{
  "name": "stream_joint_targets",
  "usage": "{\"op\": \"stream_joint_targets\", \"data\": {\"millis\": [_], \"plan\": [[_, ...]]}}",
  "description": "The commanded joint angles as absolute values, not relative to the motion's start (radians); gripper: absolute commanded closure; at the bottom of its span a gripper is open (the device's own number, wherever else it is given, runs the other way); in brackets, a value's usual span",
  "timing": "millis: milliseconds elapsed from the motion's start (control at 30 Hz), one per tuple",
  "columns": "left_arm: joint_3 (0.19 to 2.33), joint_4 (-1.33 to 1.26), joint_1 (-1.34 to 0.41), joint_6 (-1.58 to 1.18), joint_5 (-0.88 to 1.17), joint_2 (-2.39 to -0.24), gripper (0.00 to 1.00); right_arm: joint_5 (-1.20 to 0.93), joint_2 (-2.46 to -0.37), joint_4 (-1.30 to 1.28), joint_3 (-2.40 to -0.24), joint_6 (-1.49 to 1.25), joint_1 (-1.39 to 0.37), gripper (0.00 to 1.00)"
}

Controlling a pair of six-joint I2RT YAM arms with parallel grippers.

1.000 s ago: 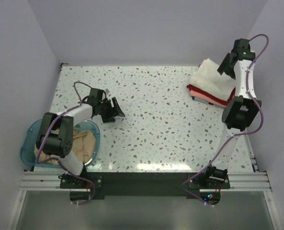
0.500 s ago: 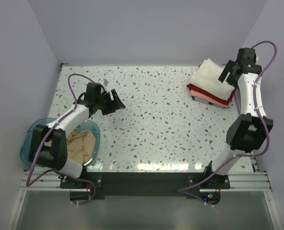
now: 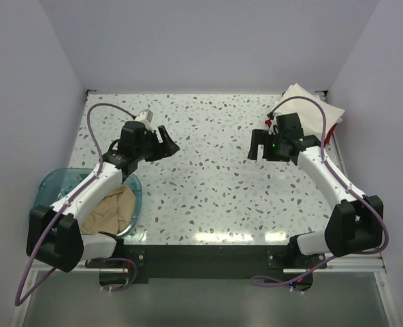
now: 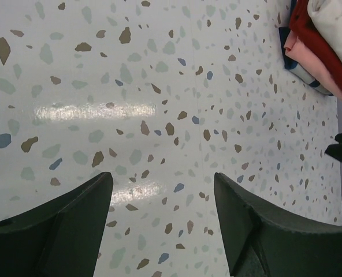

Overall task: Fold and stack the t-shirts
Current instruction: Reset both grippers

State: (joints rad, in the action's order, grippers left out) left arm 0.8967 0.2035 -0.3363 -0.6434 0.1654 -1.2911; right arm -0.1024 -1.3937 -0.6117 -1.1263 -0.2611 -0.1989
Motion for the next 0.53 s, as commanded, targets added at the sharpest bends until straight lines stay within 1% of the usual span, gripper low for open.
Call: {"op": "stream_joint_targets", "data": {"millis": [0, 167, 200, 400, 500], "plan": [[0.864, 0.147, -0.351, -0.666, 0.059, -1.227, 0.24, -0.198, -1.327, -0.491, -1.043, -0.282, -0.261, 0.01], [0.839, 0.179, -0.356, -0.669, 0.003, -1.161, 0.25, -0.224, -1.31, -0.449, -0.957, -0.304, -0.314, 0.01], [0.838, 0.187, -0.356, -0.669, -0.035, -1.154, 0.25, -0.222, -1.307, -0.448, -0.953, -0.305, -0.324, 0.01], [0.807, 0.245, -0.356, -0.672, -0.1, -1.082, 0.25, -0.216, -1.307, -0.456, -0.946, -0.305, -0.333, 0.01], [0.816, 0.323, -0.356, -0.709, -0.172, -1.065, 0.25, -0.218, -1.313, -0.459, -0.95, -0.31, -0.334, 0.01]]}}
